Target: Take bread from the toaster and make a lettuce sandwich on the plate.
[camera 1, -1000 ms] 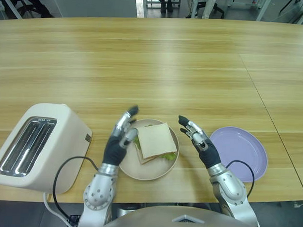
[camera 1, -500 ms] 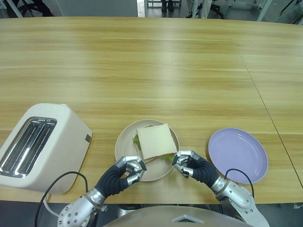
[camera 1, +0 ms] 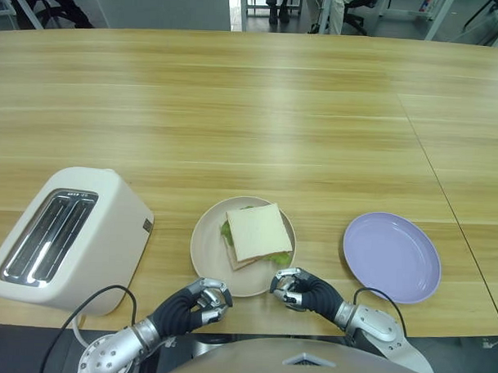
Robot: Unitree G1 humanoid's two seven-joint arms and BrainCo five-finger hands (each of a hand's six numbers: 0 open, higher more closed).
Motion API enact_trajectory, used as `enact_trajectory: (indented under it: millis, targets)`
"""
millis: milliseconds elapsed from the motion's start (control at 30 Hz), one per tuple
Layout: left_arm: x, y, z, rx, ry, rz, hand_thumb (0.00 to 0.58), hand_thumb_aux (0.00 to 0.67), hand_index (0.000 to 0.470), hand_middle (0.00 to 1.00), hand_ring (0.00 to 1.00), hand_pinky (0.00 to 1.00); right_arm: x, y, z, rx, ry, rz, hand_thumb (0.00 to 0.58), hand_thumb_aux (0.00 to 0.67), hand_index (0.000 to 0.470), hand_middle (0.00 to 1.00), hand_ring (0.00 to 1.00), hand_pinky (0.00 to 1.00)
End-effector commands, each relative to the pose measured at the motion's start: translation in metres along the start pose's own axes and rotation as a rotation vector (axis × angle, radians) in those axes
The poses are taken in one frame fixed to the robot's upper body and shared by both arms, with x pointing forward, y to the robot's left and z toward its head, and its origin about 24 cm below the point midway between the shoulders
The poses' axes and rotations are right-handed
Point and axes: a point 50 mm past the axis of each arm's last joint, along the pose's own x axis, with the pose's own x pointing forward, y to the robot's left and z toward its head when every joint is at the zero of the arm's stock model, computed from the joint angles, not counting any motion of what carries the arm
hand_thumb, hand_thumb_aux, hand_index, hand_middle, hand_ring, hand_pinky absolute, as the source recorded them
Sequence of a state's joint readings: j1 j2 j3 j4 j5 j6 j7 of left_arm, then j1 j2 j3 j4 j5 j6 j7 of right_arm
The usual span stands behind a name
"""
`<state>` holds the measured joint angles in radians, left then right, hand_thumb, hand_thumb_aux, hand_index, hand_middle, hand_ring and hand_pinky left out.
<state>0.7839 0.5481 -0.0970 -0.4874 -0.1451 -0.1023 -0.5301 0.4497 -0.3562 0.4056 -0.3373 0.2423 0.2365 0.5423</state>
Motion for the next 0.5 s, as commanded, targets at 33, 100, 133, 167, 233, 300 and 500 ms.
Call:
enact_trajectory:
  millis: [33,100,133,167,233,300,500]
  targets:
    - [0.004,-0.006,-0.007,-0.008,0.056,-0.027,0.58,0.67,0.46,1.0,1.0,1.0,0.004,-0.003,-0.011,-0.021,0.074,-0.035,0.58,0.67,0.46,1.0,1.0,1.0]
    - [0.004,-0.007,-0.011,-0.003,0.084,-0.042,0.58,0.67,0.46,1.0,1.0,1.0,0.005,-0.002,-0.014,-0.026,0.097,-0.039,0.58,0.67,0.46,1.0,1.0,1.0]
    - [0.003,-0.008,-0.012,-0.005,0.095,-0.046,0.58,0.67,0.46,1.0,1.0,1.0,0.005,-0.001,-0.015,-0.026,0.105,-0.042,0.58,0.67,0.46,1.0,1.0,1.0]
    - [0.004,-0.008,-0.014,0.003,0.111,-0.051,0.58,0.67,0.46,1.0,1.0,1.0,0.005,0.0,-0.017,-0.024,0.114,-0.039,0.58,0.67,0.46,1.0,1.0,1.0]
    - [0.004,-0.008,-0.018,-0.001,0.138,-0.052,0.58,0.67,0.46,1.0,1.0,1.0,0.006,0.001,-0.02,-0.013,0.136,-0.039,0.58,0.67,0.46,1.0,1.0,1.0]
    - [0.005,-0.01,-0.019,-0.004,0.154,-0.066,0.58,0.67,0.46,1.0,1.0,1.0,0.005,0.002,-0.023,0.001,0.156,-0.037,0.58,0.67,0.46,1.0,1.0,1.0]
    - [0.0,-0.016,-0.02,-0.044,0.183,-0.094,0.58,0.67,0.46,1.0,1.0,1.0,0.003,0.007,-0.023,0.034,0.164,-0.033,0.58,0.67,0.46,1.0,1.0,1.0]
